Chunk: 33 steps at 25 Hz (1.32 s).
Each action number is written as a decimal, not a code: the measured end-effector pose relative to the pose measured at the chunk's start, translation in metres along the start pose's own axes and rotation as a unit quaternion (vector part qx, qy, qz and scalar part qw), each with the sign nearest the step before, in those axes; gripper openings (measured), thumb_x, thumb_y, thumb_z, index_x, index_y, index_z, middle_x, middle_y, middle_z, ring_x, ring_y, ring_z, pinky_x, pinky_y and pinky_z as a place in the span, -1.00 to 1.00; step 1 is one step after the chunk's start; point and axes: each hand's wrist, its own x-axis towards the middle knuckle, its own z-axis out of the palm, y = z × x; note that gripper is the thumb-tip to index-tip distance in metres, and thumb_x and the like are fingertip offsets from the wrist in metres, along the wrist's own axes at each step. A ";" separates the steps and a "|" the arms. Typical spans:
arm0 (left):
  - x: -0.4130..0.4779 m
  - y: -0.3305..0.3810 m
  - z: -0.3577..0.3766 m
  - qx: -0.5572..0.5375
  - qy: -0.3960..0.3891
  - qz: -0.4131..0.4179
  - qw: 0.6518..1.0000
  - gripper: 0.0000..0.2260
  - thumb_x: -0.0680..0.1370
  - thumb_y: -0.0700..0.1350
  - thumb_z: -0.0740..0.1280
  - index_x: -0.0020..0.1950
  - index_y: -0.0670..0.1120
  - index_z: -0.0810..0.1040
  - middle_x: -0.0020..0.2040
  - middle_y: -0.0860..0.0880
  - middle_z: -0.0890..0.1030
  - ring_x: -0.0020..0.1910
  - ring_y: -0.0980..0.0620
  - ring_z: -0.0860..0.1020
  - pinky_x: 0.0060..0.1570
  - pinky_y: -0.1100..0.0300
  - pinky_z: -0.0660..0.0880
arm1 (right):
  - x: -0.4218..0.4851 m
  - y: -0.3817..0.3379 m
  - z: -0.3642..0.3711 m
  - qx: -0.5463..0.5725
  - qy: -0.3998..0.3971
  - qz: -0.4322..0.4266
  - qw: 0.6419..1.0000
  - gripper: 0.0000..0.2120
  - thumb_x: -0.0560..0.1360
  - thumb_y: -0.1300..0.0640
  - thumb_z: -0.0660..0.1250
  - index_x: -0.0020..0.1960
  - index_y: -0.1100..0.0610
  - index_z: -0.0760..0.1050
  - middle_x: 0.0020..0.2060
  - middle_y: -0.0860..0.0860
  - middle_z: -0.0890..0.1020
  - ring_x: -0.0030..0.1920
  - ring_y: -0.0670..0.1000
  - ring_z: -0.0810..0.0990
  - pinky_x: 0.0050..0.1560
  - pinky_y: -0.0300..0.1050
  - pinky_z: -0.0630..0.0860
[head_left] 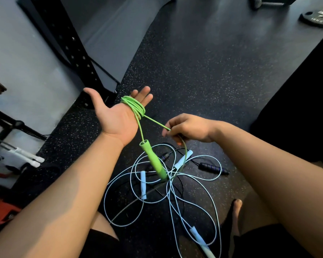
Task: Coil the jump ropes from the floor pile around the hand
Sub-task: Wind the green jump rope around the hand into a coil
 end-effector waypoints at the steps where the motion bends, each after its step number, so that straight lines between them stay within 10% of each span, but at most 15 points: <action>1: 0.002 -0.003 0.000 0.054 0.009 -0.002 0.998 -0.02 0.43 0.60 -0.09 0.26 -0.29 0.38 0.13 -0.33 0.65 0.30 -0.27 0.59 0.48 -0.19 0.34 | -0.002 -0.006 -0.001 -0.002 0.005 -0.008 1.000 -0.86 0.54 0.25 0.28 0.03 0.20 0.60 -0.42 0.10 0.46 -0.42 0.03 0.44 -0.35 -0.11 0.35; 6: 0.008 -0.023 -0.007 0.407 0.027 -0.089 0.909 -0.04 0.45 0.53 -0.36 0.27 -0.14 0.47 0.25 -0.17 0.67 0.43 -0.09 0.48 0.60 -0.15 0.02 | -0.005 -0.021 -0.004 -0.117 0.056 -0.081 0.988 -0.86 0.57 0.17 0.36 -0.01 0.22 0.66 -0.44 0.10 0.54 -0.42 0.07 0.51 -0.32 -0.05 0.47; 11: 0.008 -0.033 -0.018 0.557 -0.098 -0.206 0.798 0.29 0.13 0.76 -0.18 0.28 -0.25 0.59 0.11 -0.26 0.71 0.24 -0.10 0.64 0.51 -0.08 0.21 | -0.011 -0.024 -0.015 -0.214 0.104 -0.127 0.963 -0.78 0.52 -0.02 0.44 -0.20 0.11 0.66 -0.51 -0.04 0.61 -0.52 -0.14 0.48 -0.41 -0.21 0.41; 15: -0.005 -0.034 -0.005 0.578 -0.172 -0.304 0.738 0.20 0.26 0.63 -0.34 0.13 -0.32 0.59 -0.08 -0.35 0.71 -0.03 -0.09 0.69 0.19 0.08 0.33 | -0.014 -0.020 -0.022 -0.219 0.139 -0.158 0.953 -0.73 0.40 -0.09 0.55 -0.25 0.11 0.64 -0.50 -0.12 0.57 -0.47 -0.19 0.47 -0.39 -0.27 0.37; 24: -0.014 -0.022 0.005 0.268 -0.152 -0.286 0.907 -0.01 0.24 0.66 -0.40 -0.33 -0.14 0.44 -0.51 -0.10 0.47 -0.32 -0.16 0.61 0.36 -0.08 0.36 | -0.006 0.002 -0.016 -0.004 0.148 -0.150 0.978 -0.64 0.57 -0.10 0.31 -0.29 0.10 0.46 -0.39 0.13 0.40 -0.36 0.05 0.38 -0.34 -0.08 0.36; 29: -0.010 -0.010 0.005 0.031 -0.084 -0.162 0.983 -0.11 0.30 0.69 -0.11 -0.28 -0.13 0.48 -0.36 -0.01 0.47 -0.33 -0.02 0.49 0.21 0.06 0.45 | -0.001 0.021 0.003 0.073 0.047 -0.023 0.996 -0.64 0.61 -0.14 0.23 -0.16 0.08 0.60 -0.35 0.10 0.49 -0.31 0.10 0.49 -0.23 -0.09 0.45; 33: -0.005 -0.002 -0.001 0.009 -0.037 -0.094 0.995 -0.06 0.34 0.68 -0.04 -0.08 -0.19 0.54 -0.17 -0.14 0.65 0.06 -0.22 0.61 0.23 -0.03 0.55 | 0.001 0.018 0.004 0.101 -0.025 0.004 0.995 -0.87 0.65 0.15 0.25 -0.04 0.15 0.52 -0.33 0.07 0.53 -0.30 0.03 0.57 -0.21 -0.14 0.54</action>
